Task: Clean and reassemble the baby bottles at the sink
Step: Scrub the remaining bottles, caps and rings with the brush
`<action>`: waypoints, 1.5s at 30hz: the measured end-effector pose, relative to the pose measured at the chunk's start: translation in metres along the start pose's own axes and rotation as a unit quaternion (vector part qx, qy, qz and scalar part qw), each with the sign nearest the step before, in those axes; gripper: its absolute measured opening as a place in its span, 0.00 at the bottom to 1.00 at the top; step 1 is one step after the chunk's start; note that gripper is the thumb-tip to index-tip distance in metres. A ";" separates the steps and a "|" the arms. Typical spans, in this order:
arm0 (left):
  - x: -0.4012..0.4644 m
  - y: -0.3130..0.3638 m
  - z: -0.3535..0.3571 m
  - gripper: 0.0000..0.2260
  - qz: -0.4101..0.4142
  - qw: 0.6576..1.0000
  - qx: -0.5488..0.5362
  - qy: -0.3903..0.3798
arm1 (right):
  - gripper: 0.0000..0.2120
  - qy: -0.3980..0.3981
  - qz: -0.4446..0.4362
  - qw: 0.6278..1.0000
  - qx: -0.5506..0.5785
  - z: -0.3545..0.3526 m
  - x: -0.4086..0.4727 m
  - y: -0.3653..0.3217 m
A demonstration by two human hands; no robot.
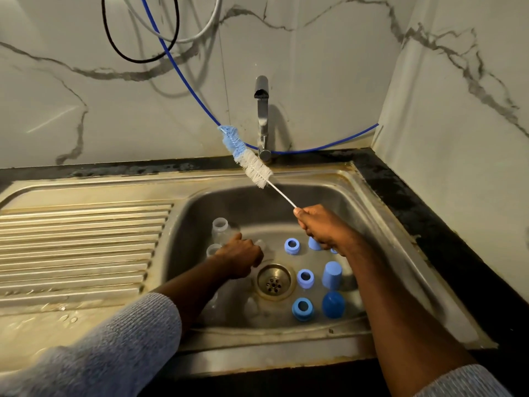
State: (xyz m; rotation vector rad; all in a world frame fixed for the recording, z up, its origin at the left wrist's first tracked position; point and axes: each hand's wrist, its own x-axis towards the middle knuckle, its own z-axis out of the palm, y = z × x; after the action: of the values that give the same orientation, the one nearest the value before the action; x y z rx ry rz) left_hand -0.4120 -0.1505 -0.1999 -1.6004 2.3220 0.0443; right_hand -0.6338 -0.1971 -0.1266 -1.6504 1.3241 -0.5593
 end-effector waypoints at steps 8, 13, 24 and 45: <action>-0.006 0.002 0.005 0.09 0.011 0.999 0.030 -0.030 | 0.21 0.012 0.009 1.000 -0.007 -0.008 0.001 0.004; -0.004 0.005 -0.003 0.19 0.030 0.993 0.094 -0.059 | 0.21 0.012 0.015 1.000 0.004 -0.012 0.003 0.006; 0.056 0.076 -0.035 0.27 0.044 0.990 -0.123 -0.048 | 0.21 0.010 0.017 1.000 -0.006 -0.017 0.003 0.009; -0.034 0.003 -0.078 0.17 -0.119 0.324 -0.902 0.258 | 0.23 0.017 -0.095 0.994 -0.051 0.002 -0.004 -0.011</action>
State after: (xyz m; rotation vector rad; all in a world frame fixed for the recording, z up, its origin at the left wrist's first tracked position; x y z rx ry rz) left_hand -0.4225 -0.1349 -0.1169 -2.6097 1.3677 3.5164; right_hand -0.6283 -0.1927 -0.1175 -1.8717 1.2447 -0.6446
